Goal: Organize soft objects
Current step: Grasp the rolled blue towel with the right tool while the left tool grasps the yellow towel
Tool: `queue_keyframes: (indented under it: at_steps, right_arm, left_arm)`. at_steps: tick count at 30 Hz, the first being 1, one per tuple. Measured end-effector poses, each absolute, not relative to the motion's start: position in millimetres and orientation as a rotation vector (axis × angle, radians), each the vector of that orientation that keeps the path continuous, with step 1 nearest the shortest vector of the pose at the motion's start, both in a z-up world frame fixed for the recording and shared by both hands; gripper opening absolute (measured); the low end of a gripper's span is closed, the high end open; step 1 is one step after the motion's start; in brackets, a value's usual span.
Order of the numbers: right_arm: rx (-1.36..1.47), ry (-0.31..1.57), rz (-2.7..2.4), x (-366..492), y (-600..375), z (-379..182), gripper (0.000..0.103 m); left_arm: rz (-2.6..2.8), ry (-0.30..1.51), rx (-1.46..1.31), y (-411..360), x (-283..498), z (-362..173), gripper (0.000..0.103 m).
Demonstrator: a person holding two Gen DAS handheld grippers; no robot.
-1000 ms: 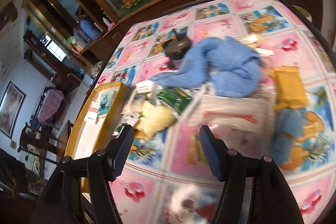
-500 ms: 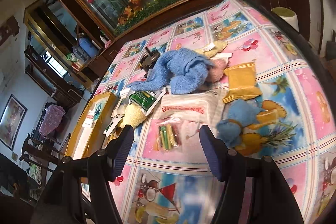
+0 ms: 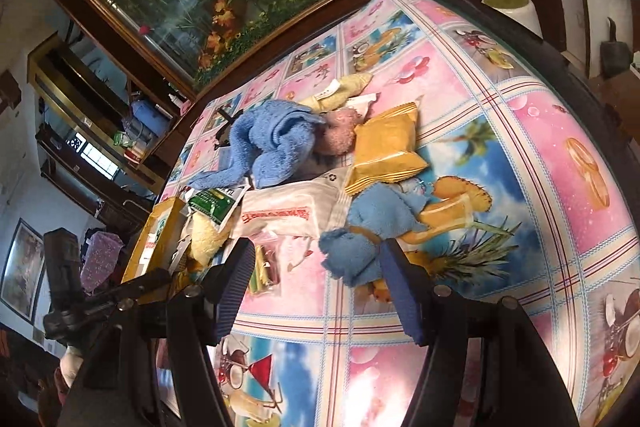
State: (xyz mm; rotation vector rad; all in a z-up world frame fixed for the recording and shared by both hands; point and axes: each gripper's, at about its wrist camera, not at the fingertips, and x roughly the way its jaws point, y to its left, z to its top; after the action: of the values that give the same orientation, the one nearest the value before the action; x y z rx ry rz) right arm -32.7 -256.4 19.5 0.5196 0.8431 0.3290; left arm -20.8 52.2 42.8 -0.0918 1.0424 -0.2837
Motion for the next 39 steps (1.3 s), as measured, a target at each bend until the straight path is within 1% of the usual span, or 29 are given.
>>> queue_keyframes:
  at_steps: [4, 6, 7, 8, 10, 12, 15, 20, 24, 28, 29, 34, 35, 37, 39]
  right_arm:
    - [0.538, 0.850, 0.304, -29.1, -266.6, 12.5, 0.065]
    - [0.552, 0.858, 0.296, -26.8, -270.9, 8.7, 0.065]
    - [0.558, 0.863, 0.294, -25.8, -272.2, 6.8, 0.065]
    - [0.560, 0.865, 0.295, -24.7, -272.3, 5.9, 0.065]
    - [0.561, 0.872, 0.299, -23.7, -271.8, 4.3, 0.065]
    - [0.562, 0.875, 0.307, -23.7, -271.6, 4.6, 0.065]
    - [0.561, 0.870, 0.312, -25.1, -274.7, 7.6, 0.065]
    - [0.556, 0.855, 0.297, -28.6, -284.5, 10.7, 0.065]
    - [0.558, 0.860, 0.298, -29.8, -284.9, 9.0, 0.065]
    - [0.522, 0.871, 0.315, -29.1, -275.2, 12.8, 0.065]
    - [0.514, 0.880, 0.310, -27.7, -273.3, 12.9, 0.065]
    - [0.500, 0.905, 0.298, -17.6, -263.5, 9.9, 0.065]
    - [0.488, 0.912, 0.297, -15.4, -259.1, 8.8, 0.065]
    - [0.452, 0.932, 0.282, -9.4, -247.7, 6.1, 0.065]
    - [0.424, 0.948, 0.267, -3.9, -237.9, 2.9, 0.065]
  left_arm:
    - [-0.293, 0.973, 0.021, 30.7, 5.7, 42.5, 0.044]
    - [-0.276, 0.968, 0.066, 21.6, 22.4, 38.8, 0.044]
    - [-0.280, 0.961, 0.093, 16.5, 28.7, 36.3, 0.047]
    - [-0.283, 0.957, 0.119, 11.5, 34.3, 33.0, 0.048]
    - [-0.319, 0.987, 0.132, 3.7, 40.2, 25.4, 0.048]
    - [-0.416, 1.042, 0.113, -1.4, 33.3, 20.9, 0.048]
    - [-0.623, 1.092, 0.034, -0.4, 8.0, 31.9, 0.048]
    - [-0.577, 1.014, 0.039, 23.0, -23.7, 55.1, 0.048]
    - [-0.492, 0.990, 0.080, 25.3, -23.3, 48.4, 0.048]
    - [-0.467, 0.955, 0.114, 5.8, -17.2, 42.7, 0.048]
    - [-0.459, 0.944, 0.129, 2.1, -16.0, 41.7, 0.051]
    - [-0.437, 0.934, 0.180, -18.0, -0.9, 31.9, 0.054]
    - [-0.422, 0.932, 0.195, -21.5, 2.4, 28.9, 0.059]
    - [-0.395, 0.923, 0.224, -27.6, 6.9, 23.1, 0.066]
    - [-0.364, 0.923, 0.243, -31.4, 11.1, 16.7, 0.068]
